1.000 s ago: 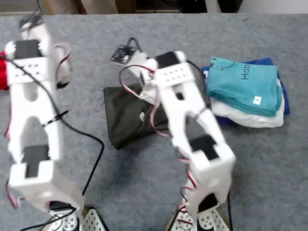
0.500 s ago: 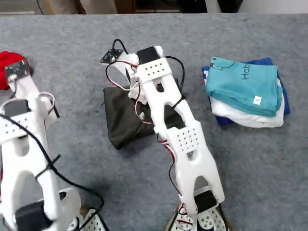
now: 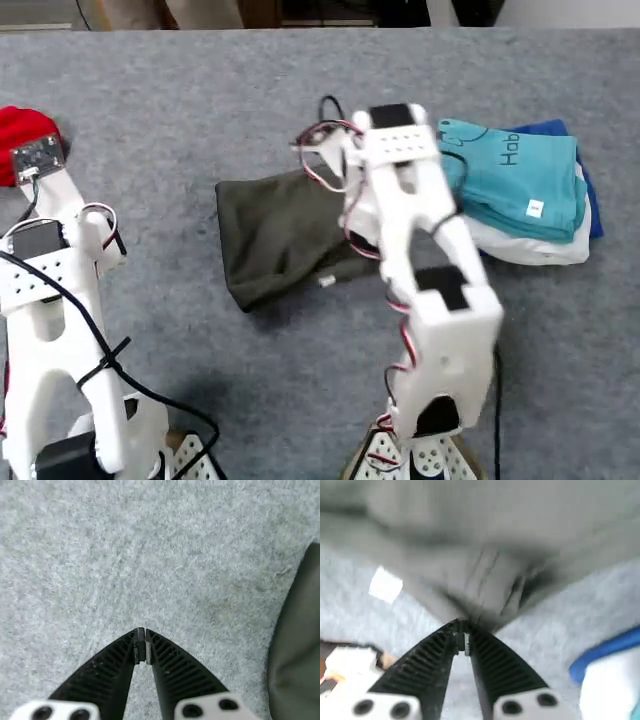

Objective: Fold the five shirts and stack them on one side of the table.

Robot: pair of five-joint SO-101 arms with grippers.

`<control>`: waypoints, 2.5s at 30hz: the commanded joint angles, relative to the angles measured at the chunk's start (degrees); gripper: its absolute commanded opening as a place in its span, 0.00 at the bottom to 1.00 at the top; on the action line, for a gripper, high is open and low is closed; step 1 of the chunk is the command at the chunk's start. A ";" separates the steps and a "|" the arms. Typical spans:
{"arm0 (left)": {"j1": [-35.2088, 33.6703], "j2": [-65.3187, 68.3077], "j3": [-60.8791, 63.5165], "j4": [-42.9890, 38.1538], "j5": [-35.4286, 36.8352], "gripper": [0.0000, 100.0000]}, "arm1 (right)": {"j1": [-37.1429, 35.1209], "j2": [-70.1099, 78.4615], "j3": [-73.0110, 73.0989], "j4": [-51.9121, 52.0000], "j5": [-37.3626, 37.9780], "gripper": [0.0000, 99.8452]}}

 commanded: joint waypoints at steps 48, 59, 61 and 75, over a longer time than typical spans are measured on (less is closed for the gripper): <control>13.98 -1.36 -0.79 -6.15 3.87 0.02 | 5.85 -18.15 15.87 -8.79 -0.70 0.00; 29.36 28.26 -22.51 -20.57 8.88 0.02 | 5.58 -35.82 28.53 -8.62 -0.35 0.00; 29.71 33.98 -27.87 -18.64 8.97 0.02 | 5.76 -36.09 31.69 -10.20 -0.35 0.00; 19.16 61.58 -50.81 -8.70 8.53 0.02 | 5.41 -36.35 41.54 -20.04 -0.44 0.00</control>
